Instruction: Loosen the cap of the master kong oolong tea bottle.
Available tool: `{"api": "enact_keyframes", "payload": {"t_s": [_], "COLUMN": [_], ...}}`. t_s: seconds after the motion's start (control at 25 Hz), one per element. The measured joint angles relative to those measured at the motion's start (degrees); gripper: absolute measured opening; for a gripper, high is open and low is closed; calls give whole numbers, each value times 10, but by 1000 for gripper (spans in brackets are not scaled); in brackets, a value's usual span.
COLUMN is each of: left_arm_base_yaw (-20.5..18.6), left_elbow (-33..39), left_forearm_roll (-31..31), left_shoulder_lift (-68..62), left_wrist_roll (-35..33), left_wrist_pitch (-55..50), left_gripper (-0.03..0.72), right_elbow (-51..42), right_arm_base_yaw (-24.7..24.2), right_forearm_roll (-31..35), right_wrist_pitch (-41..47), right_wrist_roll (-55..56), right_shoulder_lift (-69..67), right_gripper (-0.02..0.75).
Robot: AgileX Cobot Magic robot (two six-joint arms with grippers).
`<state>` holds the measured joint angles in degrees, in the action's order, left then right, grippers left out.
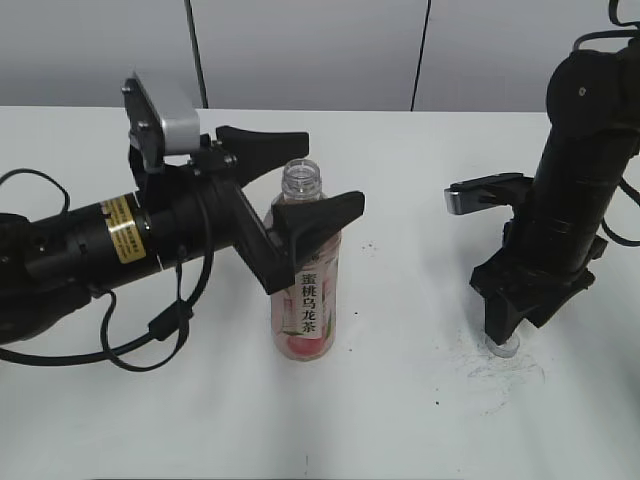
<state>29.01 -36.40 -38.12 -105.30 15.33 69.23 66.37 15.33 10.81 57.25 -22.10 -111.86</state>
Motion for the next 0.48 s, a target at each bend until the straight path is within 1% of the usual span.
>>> {"api": "enact_keyframes", "payload": {"t_s": [0.16, 0.48], "left_arm_base_yaw": [0, 0], "left_elbow": [0, 0], "left_forearm_roll": [0, 0], "left_shoulder_lift": [38, 124], "left_wrist_roll": [1, 1], "left_wrist_pitch": [-6, -85], "left_gripper": [585, 585], "right_elbow": [0, 0], "right_arm_base_yaw": [0, 0], "right_forearm_roll": [0, 0], "right_wrist_pitch": [3, 16], "right_wrist_roll": [0, 1], "right_shoulder_lift": [0, 1], "right_gripper": [447, 448]}}
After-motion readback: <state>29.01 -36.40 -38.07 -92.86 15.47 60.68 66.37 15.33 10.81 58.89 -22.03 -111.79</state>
